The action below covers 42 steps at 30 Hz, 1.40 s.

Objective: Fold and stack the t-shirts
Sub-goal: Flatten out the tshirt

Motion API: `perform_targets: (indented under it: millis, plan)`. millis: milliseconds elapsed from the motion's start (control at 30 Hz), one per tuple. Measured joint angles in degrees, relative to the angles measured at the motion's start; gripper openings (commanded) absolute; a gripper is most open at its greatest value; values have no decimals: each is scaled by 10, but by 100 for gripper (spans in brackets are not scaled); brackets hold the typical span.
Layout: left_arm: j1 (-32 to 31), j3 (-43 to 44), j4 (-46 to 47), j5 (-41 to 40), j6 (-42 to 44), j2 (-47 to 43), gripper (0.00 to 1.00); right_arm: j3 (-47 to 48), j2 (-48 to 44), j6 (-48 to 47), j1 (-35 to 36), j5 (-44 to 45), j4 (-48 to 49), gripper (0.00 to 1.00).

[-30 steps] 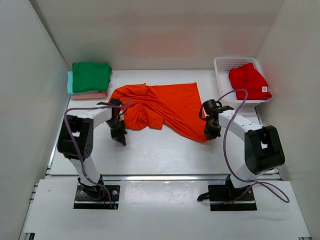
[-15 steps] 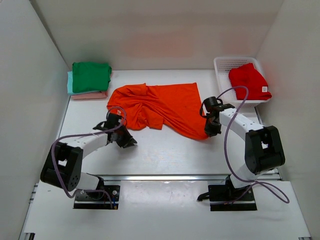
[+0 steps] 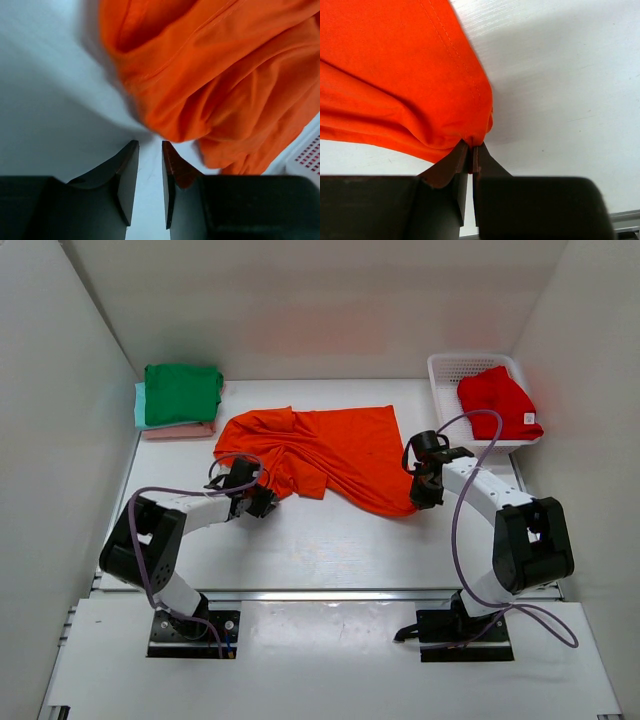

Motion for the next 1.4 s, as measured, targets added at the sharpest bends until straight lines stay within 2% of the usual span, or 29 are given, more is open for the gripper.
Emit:
perform_targets:
  millis: [300, 333, 367, 400, 600, 767, 800, 833, 900, 933, 967, 1133, 1200, 1400]
  plan:
    - [0, 43, 42, -29, -45, 60, 38, 10, 0, -3, -5, -7, -1, 0]
    - [0, 48, 45, -30, -50, 67, 33, 14, 0, -3, -5, -8, -1, 0]
    - [1, 52, 49, -31, -54, 72, 11, 17, 0, -3, -5, -8, 0, 0]
    - [2, 55, 52, -34, -60, 77, 0, 18, 0, -4, -6, -9, 1, 0]
    - [37, 63, 41, -21, -28, 82, 0, 25, 7, -16, -15, -16, 0, 0]
    - [161, 20, -33, -22, 49, -20, 0, 27, 9, -26, -22, -14, 2, 1]
    - [194, 9, -49, -27, 63, -51, 22, 27, 9, -27, -25, -14, 3, 0]
    - [220, 3, -61, -32, 79, -76, 33, 27, 9, -28, -27, -14, 4, 0]
    - [254, 0, -73, -39, 103, -109, 39, 27, 10, -30, -33, -13, 5, 0]
    - [259, 1, -78, -42, 115, -116, 48, 27, 11, -31, -34, -13, 6, 0]
    - [259, 5, -86, -41, 132, -118, 53, 27, 14, -33, -36, -13, 8, 0]
    - [213, 21, -118, -22, 171, -118, 59, 27, 28, -33, -36, -9, 9, 0]
    - [161, -3, -142, 0, 162, -166, 59, 27, 30, -33, -35, -8, 9, 0]
    - [162, -65, -220, 5, 161, -255, 61, 27, 30, -33, -30, -9, 15, 0]
